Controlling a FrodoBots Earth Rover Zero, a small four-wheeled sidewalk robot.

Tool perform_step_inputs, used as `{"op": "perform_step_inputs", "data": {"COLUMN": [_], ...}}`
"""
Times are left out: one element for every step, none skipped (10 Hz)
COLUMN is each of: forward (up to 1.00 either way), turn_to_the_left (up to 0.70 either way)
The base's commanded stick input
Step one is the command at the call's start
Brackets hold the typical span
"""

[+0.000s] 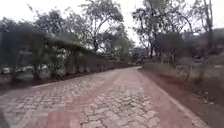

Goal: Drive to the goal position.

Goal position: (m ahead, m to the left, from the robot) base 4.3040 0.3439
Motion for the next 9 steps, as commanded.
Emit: {"op": "perform_step_inputs", "data": {"forward": [0.7, 0.7, 0.7, 0.7, 0.7, 0.7, 0.7, 0.7, 0.7], "turn_to_the_left": [-0.24, -0.08, 0.0, 0.0, 0.0, 0.0, 0.0, 0.0, 0.0]}}
